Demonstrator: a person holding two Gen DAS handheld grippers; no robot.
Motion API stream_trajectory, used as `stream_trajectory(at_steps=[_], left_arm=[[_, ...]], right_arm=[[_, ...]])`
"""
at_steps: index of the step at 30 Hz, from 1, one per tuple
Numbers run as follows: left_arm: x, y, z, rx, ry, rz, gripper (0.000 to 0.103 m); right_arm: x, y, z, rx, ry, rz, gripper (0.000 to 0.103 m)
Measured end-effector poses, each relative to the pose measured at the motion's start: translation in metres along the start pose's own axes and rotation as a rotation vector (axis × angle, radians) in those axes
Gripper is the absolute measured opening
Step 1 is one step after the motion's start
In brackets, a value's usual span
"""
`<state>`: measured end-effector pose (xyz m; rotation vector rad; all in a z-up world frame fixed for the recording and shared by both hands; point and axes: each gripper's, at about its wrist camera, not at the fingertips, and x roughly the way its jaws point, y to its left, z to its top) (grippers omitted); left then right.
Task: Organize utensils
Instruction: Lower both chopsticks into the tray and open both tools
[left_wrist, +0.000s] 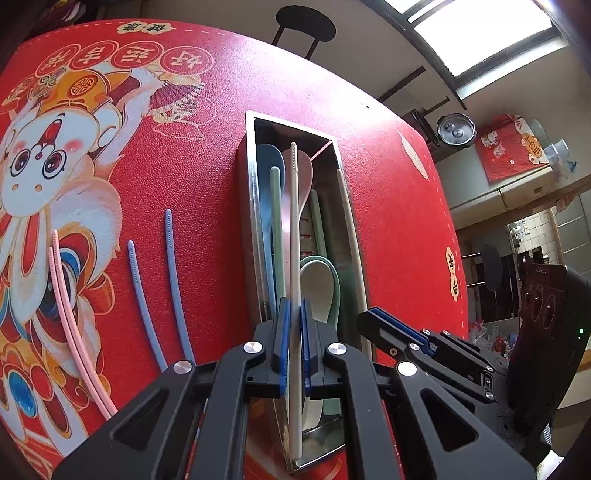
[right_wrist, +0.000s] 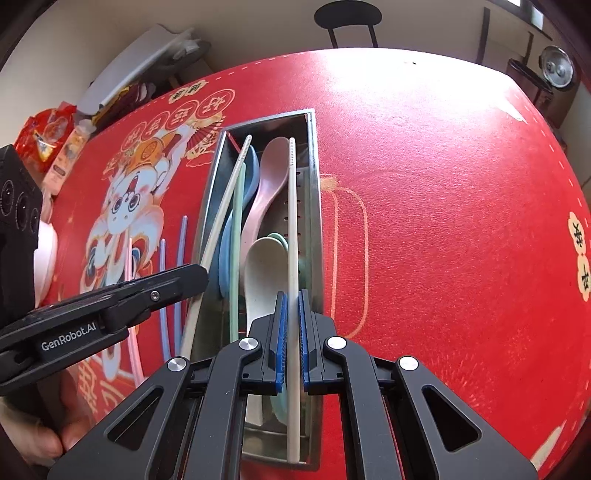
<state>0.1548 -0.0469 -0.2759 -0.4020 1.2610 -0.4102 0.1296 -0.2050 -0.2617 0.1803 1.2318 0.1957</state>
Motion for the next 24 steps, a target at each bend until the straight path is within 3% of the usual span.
stream_trajectory(at_steps=[8,11,15,16,21,22,24], left_arm=[[0.008,-0.004,0.003,0.011,0.022,-0.001,0.006],[0.004,-0.004,0.005,0.016,0.012,-0.008,0.01],[-0.021,0.001,0.008,0.039,-0.055,-0.005,0.039],[-0.029,0.002,0.008,0.047,-0.076,-0.001,0.042],[-0.071,0.021,0.006,0.07,-0.184,0.079,0.077],[-0.081,0.027,0.004,0.067,-0.211,0.103,0.081],[-0.097,0.04,-0.002,0.065,-0.257,0.156,0.091]], right_arm=[[0.004,-0.001,0.001,0.02,0.01,-0.021,0.006],[0.001,-0.001,0.0,0.037,-0.002,-0.025,0.008],[-0.005,0.004,0.001,0.046,-0.013,-0.018,0.008],[-0.008,0.006,0.001,0.046,-0.021,-0.018,0.008],[-0.021,0.016,-0.003,0.033,-0.043,0.017,0.008],[-0.022,0.019,-0.004,0.028,-0.045,0.023,0.011],[-0.025,0.025,-0.007,0.018,-0.051,0.038,0.032]])
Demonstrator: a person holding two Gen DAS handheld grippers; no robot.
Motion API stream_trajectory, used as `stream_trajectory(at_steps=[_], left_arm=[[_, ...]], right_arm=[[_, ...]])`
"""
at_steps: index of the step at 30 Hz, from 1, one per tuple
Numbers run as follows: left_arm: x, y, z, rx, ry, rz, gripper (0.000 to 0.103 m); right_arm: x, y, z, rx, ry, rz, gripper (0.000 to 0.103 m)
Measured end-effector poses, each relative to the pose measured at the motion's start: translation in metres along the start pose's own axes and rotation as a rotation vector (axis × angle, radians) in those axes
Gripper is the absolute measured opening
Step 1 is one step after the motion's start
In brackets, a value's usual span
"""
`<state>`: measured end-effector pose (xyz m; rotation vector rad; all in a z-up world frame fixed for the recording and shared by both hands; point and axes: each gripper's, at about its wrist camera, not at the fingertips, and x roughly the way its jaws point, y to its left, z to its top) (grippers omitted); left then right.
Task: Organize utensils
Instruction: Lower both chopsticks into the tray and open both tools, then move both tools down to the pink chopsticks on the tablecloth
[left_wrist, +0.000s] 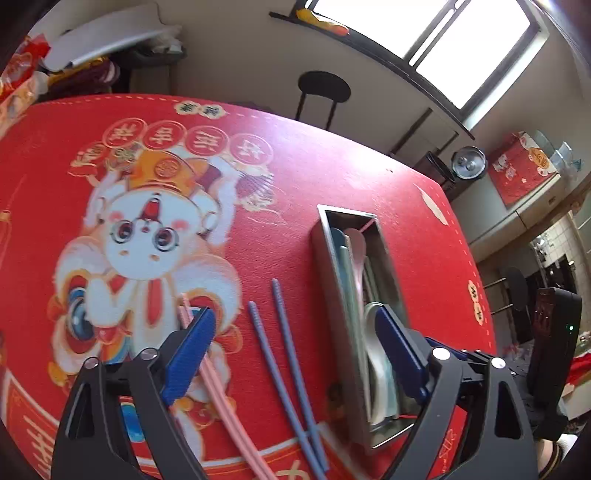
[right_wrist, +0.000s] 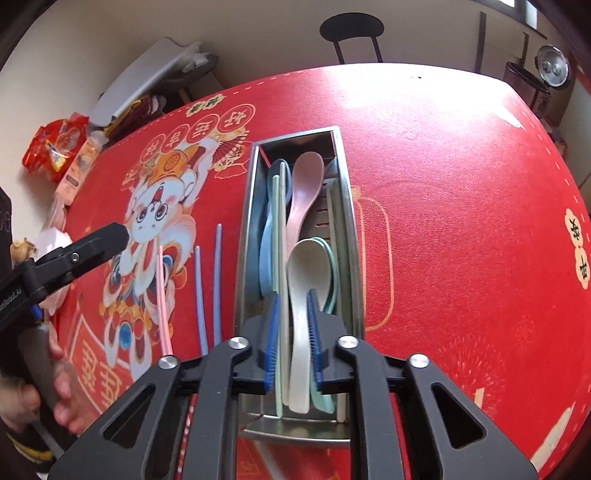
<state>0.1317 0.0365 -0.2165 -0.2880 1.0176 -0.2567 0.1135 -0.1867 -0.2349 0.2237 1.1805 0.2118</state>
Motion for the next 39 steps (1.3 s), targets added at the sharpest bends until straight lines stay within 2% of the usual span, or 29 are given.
stream_trajectory(at_steps=[1,2,8,10,12,15,18,24,31,39], left_arm=[[-0.006,0.009,-0.001,0.002,-0.016,0.026,0.092],[-0.009,0.016,-0.004,0.004,-0.019,0.056,0.093],[-0.008,0.051,-0.032,0.0,0.05,0.131,0.092],[-0.003,0.055,-0.045,-0.007,0.074,0.127,0.085],[0.005,0.058,-0.057,-0.021,0.115,0.117,0.068],[0.019,0.057,-0.073,-0.032,0.163,0.11,0.052],[0.03,0.057,-0.081,-0.036,0.188,0.114,0.041],[0.033,0.053,-0.082,-0.016,0.185,0.124,0.036],[0.035,0.044,-0.084,0.058,0.172,0.18,0.03],[0.038,0.038,-0.083,0.072,0.16,0.206,0.031]], right_arm=[[-0.002,0.003,-0.002,-0.003,-0.01,0.01,0.051],[-0.004,0.007,-0.004,-0.01,-0.021,0.017,0.054],[-0.001,0.029,-0.012,-0.07,-0.01,0.043,0.054],[-0.001,0.033,-0.014,-0.083,-0.007,0.046,0.054],[-0.001,0.035,-0.015,-0.091,-0.004,0.045,0.054],[-0.001,0.036,-0.016,-0.092,-0.004,0.04,0.054],[-0.002,0.038,-0.017,-0.1,0.001,0.04,0.054],[0.0,0.041,-0.019,-0.111,0.009,0.042,0.054],[0.002,0.046,-0.018,-0.121,0.013,0.046,0.054],[0.002,0.048,-0.019,-0.123,0.015,0.047,0.054]])
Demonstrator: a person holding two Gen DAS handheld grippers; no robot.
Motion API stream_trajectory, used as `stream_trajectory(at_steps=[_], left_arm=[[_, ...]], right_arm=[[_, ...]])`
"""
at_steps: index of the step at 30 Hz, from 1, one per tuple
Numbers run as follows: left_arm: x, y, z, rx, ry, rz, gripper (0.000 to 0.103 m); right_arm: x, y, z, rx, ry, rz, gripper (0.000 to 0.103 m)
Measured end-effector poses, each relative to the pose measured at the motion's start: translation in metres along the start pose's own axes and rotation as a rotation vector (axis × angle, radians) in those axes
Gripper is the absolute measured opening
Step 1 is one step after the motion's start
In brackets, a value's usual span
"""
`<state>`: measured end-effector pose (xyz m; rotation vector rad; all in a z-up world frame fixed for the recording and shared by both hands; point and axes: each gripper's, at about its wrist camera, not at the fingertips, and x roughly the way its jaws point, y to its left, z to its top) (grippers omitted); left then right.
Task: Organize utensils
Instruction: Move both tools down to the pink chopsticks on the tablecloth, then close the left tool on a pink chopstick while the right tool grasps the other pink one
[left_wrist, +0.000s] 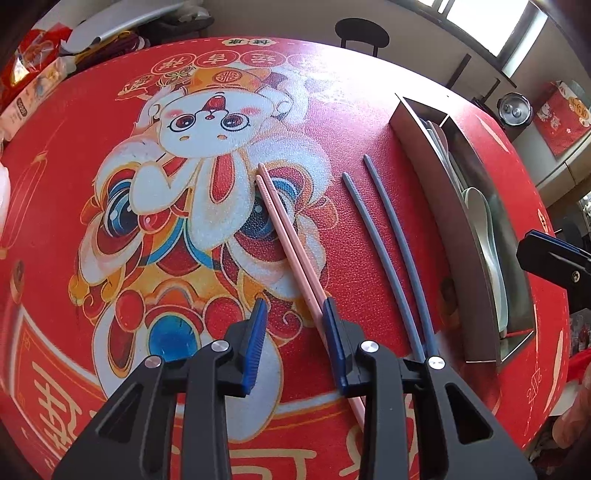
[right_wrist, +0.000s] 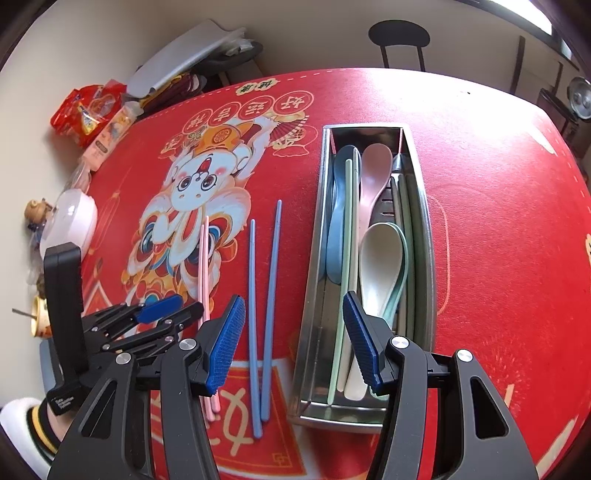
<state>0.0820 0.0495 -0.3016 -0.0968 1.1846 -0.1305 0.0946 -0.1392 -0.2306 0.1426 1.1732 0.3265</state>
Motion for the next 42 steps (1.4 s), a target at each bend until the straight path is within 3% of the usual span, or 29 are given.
stream_trajectory(at_steps=[4,8,16,33,42], left_arm=[[0.003,-0.009,0.003,0.032,-0.008,0.02,0.031],[0.001,-0.007,0.002,0.044,0.004,0.002,0.018],[-0.003,0.008,-0.001,0.007,0.023,-0.005,0.017],[-0.002,0.002,-0.003,-0.032,0.055,-0.028,0.017],[0.0,-0.005,-0.002,0.034,0.042,0.006,0.014]], right_arm=[[0.0,0.0,0.0,0.001,-0.001,-0.001,0.054],[-0.001,0.0,0.001,-0.001,-0.005,0.0,0.054],[-0.001,0.001,0.001,-0.004,-0.007,0.008,0.054],[-0.005,0.003,0.001,-0.013,-0.006,0.011,0.054],[0.004,0.018,0.0,-0.058,0.025,0.05,0.051]])
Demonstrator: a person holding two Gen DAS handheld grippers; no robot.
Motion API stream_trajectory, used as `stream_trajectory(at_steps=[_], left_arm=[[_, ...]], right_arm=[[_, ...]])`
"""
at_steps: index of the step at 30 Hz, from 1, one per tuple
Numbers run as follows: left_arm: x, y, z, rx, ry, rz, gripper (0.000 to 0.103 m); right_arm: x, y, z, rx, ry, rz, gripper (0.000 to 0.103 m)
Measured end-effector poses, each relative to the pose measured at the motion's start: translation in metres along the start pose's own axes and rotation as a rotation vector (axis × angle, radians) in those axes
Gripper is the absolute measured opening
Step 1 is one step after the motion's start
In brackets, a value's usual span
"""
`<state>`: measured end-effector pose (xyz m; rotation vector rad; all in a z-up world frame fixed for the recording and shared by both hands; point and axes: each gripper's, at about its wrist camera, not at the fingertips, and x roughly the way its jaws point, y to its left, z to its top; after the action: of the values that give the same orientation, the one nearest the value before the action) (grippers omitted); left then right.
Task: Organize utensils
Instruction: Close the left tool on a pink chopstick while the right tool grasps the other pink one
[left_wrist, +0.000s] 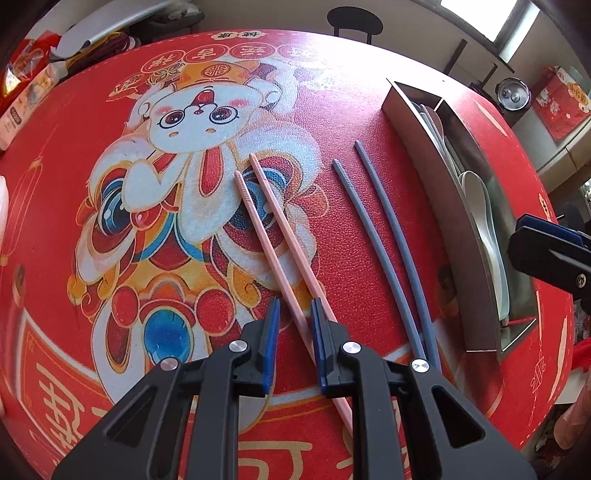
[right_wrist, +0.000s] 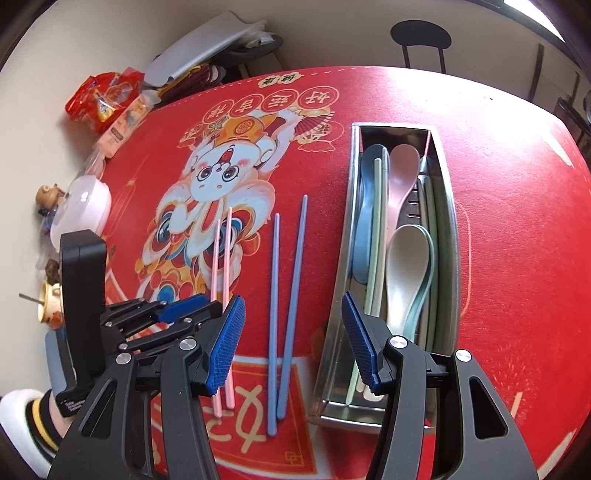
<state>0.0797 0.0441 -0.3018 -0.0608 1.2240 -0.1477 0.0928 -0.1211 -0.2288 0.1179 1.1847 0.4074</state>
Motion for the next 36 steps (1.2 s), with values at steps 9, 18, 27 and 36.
stream_trajectory(at_steps=[9,18,27,36], left_arm=[[-0.01,0.05,-0.014,-0.088,-0.004,-0.02,0.006],[-0.025,0.098,-0.033,-0.2,-0.03,0.015,0.006],[-0.033,0.093,-0.052,-0.197,-0.024,-0.007,0.023],[-0.032,0.083,-0.053,-0.167,-0.051,0.037,0.026]], right_arm=[[0.04,0.042,0.0,-0.154,0.103,0.044,0.023],[0.088,0.074,-0.005,-0.241,0.206,0.008,0.023],[0.1,0.083,-0.012,-0.293,0.219,-0.083,0.01],[0.101,0.084,-0.013,-0.286,0.201,-0.092,0.009]])
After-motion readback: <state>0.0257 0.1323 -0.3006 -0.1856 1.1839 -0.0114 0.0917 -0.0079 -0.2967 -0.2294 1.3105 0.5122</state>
